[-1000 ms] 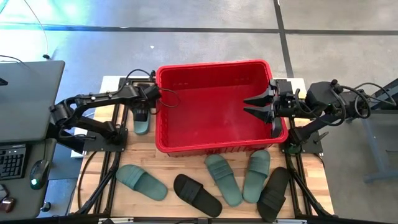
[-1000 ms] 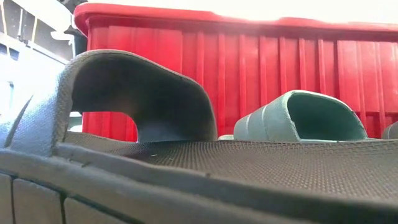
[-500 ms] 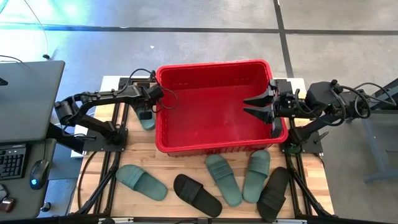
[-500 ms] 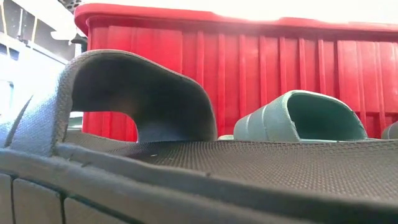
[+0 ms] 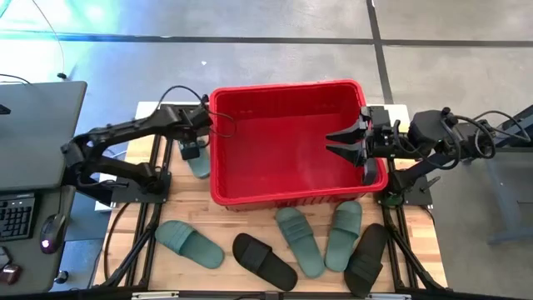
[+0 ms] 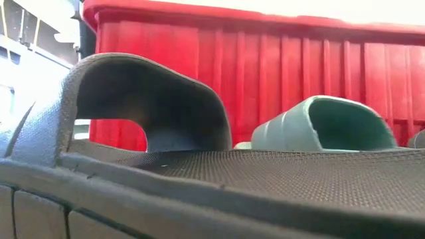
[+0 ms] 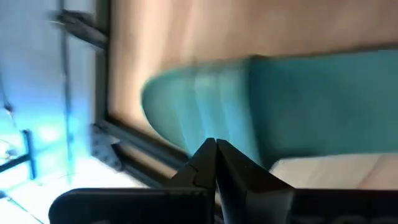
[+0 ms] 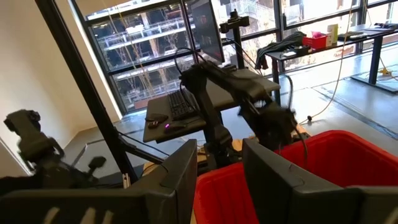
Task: Pick and place slides into bin
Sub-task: Put the green slipper into the red bin
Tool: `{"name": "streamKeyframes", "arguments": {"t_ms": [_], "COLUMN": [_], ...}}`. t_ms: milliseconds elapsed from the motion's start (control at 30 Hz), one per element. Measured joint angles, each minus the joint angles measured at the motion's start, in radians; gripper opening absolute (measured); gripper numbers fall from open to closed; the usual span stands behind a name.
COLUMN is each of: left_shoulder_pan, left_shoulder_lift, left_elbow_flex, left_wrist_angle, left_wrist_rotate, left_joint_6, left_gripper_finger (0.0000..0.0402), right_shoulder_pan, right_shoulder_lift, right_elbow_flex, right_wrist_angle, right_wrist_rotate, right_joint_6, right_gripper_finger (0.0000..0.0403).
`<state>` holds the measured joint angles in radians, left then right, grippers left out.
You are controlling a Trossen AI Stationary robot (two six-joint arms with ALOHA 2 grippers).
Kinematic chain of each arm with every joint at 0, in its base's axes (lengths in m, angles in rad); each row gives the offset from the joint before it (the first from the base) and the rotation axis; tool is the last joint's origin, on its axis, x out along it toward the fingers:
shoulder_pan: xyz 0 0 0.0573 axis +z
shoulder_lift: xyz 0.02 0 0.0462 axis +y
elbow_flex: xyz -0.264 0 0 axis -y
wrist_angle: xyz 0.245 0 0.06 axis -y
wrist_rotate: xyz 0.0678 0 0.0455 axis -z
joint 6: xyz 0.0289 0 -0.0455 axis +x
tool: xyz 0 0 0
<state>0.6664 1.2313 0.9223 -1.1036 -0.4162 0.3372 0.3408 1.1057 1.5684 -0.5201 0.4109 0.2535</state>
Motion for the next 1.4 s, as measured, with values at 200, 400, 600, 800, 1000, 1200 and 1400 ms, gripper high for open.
{"name": "streamKeyframes", "arguments": {"t_ms": [200, 400, 600, 800, 1000, 1200, 1400], "left_shoulder_pan": [-0.087, -0.104, -0.104, -0.104, -0.104, -0.058, 0.023], "left_shoulder_lift": [-0.074, -0.083, -0.082, -0.083, -0.084, -0.068, -0.042], "left_elbow_flex": [0.203, 0.297, 0.169, 0.012, -0.135, -0.272, -0.305], "left_wrist_angle": [-0.214, -0.298, -0.299, -0.259, -0.138, 0.151, 0.227], "left_wrist_rotate": [-0.024, 0.091, 0.147, 0.157, 0.09, 0.046, 0.012], "left_joint_6": [-0.084, -0.067, -0.047, -0.105, -0.294, -0.226, -0.226], "left_gripper_finger": [0.0, 0.0001, 0.0044, 0.0139, 0.0219, 0.0251, 0.025], "right_shoulder_pan": [0.0, 0.0, 0.0, 0.0, 0.0, 0.0, 0.0], "right_shoulder_lift": [0.0, 0.001, 0.008, 0.018, 0.026, 0.029, 0.029], "right_elbow_flex": [0.0, 0.0, 0.0, 0.0, 0.0, -0.001, -0.001], "right_wrist_angle": [-0.02, -0.031, -0.035, -0.047, -0.045, -0.045, -0.046], "right_wrist_rotate": [0.0, -0.001, -0.003, -0.045, -0.045, -0.045, -0.045], "right_joint_6": [0.0, 0.0, 0.0, 0.011, 0.009, 0.001, 0.026], "right_gripper_finger": [0.0119, 0.0119, 0.0119, 0.0119, 0.0119, 0.0119, 0.0119]}}
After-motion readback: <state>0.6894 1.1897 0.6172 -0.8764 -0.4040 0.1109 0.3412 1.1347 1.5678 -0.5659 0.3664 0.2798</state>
